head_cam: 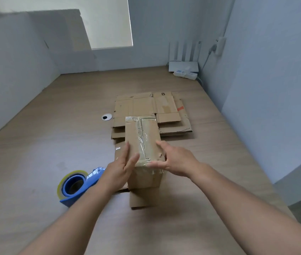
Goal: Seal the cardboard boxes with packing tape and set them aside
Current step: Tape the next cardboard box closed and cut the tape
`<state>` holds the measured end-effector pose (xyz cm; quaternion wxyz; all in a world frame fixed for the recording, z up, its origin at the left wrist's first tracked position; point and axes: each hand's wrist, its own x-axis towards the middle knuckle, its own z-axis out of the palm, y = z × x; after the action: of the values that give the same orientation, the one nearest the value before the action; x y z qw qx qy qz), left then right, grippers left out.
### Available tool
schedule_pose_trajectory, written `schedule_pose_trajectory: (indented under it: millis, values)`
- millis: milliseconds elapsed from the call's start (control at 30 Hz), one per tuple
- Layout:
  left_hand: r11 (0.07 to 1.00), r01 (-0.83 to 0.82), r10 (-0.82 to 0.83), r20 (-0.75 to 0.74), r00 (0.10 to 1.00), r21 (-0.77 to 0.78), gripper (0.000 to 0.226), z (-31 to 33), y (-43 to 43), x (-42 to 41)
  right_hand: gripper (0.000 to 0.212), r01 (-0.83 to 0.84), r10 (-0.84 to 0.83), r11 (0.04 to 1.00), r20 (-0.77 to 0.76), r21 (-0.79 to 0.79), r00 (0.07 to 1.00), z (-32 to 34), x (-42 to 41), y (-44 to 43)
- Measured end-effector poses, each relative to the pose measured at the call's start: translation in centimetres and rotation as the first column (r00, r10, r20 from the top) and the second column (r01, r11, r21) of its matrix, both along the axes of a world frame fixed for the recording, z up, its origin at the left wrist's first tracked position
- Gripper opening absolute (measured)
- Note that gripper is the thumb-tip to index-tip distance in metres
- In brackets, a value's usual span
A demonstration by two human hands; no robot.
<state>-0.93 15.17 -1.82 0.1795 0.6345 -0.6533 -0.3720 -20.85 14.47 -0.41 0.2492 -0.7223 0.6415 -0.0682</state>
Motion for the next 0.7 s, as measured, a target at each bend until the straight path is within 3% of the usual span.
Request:
schedule_pose_trajectory:
  millis: [67,133,200,300,533,700]
  values:
    - [0.993,0.121,-0.120,0.255,0.960,0.010,0.076,0.5,-0.5,0.2,0.093,-0.129,0.095,0.985,-0.265,-0.113,0.960,0.3,0.6,-0.4]
    - [0.981,0.192,-0.158,0.511,0.845,-0.014,0.086,0.5,-0.8,0.3,0.087,-0.236,0.158,0.955,-0.364,-0.182,0.918,0.0,1.3,-0.6]
    - [0.966,0.259,-0.190,0.630,0.753,-0.018,0.087,0.5,-1.1,0.6,0.080,-0.310,0.225,0.935,-0.383,-0.174,0.896,-0.5,1.4,-0.8]
    - [0.932,0.359,-0.303,0.653,0.694,0.051,0.088,0.9,-1.7,1.3,0.077,-0.396,0.346,0.916,-0.373,-0.066,0.861,-0.2,0.3,-1.1]
    - [0.858,0.479,-0.489,0.577,0.654,0.185,0.098,1.6,-3.0,2.9,0.086,-0.513,0.500,0.855,-0.390,0.080,0.773,0.5,-1.4,-1.9]
    - [0.822,0.518,-0.546,0.587,0.597,0.238,0.101,2.1,-4.1,4.4,0.079,-0.574,0.488,0.817,-0.475,-0.045,0.732,0.7,-1.2,-2.5]
